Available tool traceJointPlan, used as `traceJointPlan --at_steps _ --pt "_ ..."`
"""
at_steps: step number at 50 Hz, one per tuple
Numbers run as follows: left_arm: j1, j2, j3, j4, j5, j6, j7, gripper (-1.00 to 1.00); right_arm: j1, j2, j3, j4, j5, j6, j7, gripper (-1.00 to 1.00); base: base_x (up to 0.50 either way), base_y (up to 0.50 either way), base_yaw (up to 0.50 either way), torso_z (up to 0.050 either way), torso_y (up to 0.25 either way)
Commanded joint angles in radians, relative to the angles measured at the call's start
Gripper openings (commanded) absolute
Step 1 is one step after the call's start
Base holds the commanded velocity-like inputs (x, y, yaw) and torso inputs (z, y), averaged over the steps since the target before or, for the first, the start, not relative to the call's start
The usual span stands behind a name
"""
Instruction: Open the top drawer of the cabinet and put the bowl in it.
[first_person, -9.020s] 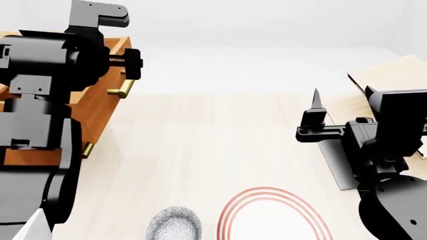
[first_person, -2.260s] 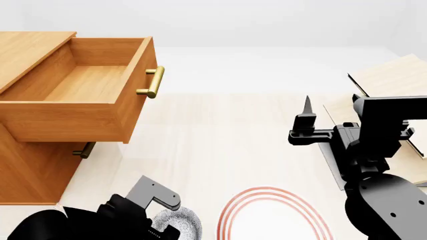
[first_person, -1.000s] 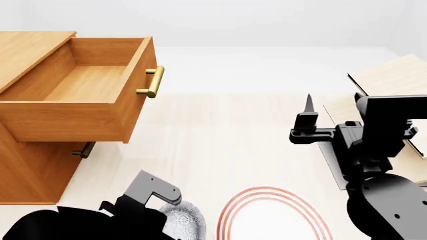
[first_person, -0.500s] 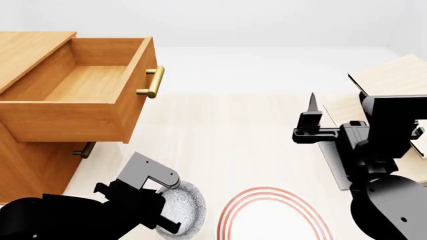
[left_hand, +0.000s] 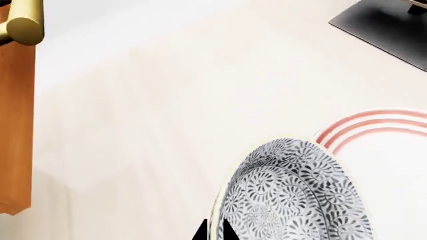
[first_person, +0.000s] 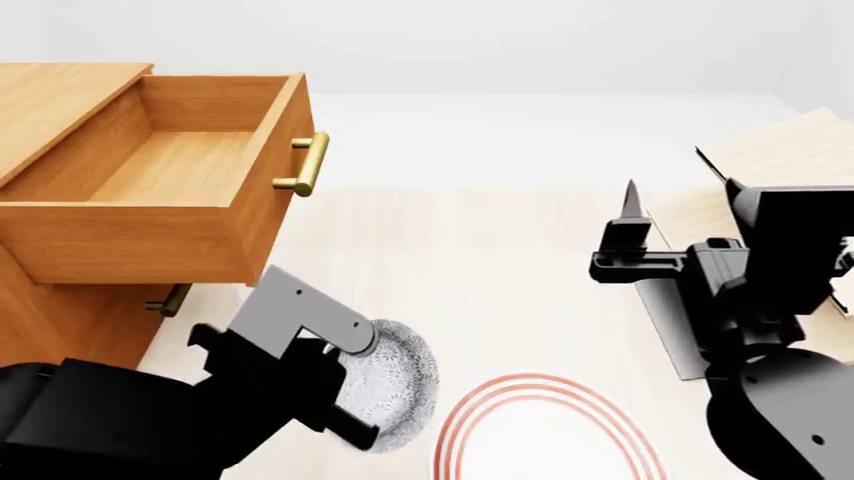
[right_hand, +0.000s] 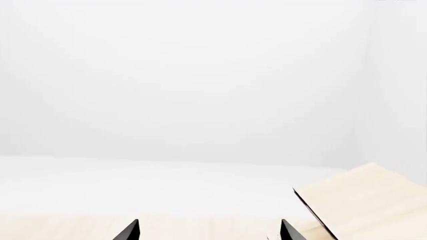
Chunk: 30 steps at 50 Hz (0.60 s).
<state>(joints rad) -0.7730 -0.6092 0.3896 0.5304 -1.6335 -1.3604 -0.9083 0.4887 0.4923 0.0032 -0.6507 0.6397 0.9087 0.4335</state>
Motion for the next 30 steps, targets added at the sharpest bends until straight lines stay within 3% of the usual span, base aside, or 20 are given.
traceJointPlan --at_steps 1,14,30 --pt "-0.043 0.019 0.012 0.062 -0.114 0.015 -0.101 -1.0 -0.002 0.006 0.02 -0.016 0.017 0.008 0.009 1.0 0.0 0.0 0.0 0.0 0.0" --pt "-0.145 0.064 0.018 0.055 -0.166 0.054 -0.131 -1.0 -0.002 0.011 0.041 -0.033 0.035 0.014 0.017 1.0 0.0 0.0 0.0 0.0 0.0" --pt "-0.42 0.106 0.031 0.011 -0.34 0.138 -0.268 -1.0 -0.013 0.026 0.102 -0.053 0.071 0.029 0.035 1.0 0.0 0.0 0.0 0.0 0.001"
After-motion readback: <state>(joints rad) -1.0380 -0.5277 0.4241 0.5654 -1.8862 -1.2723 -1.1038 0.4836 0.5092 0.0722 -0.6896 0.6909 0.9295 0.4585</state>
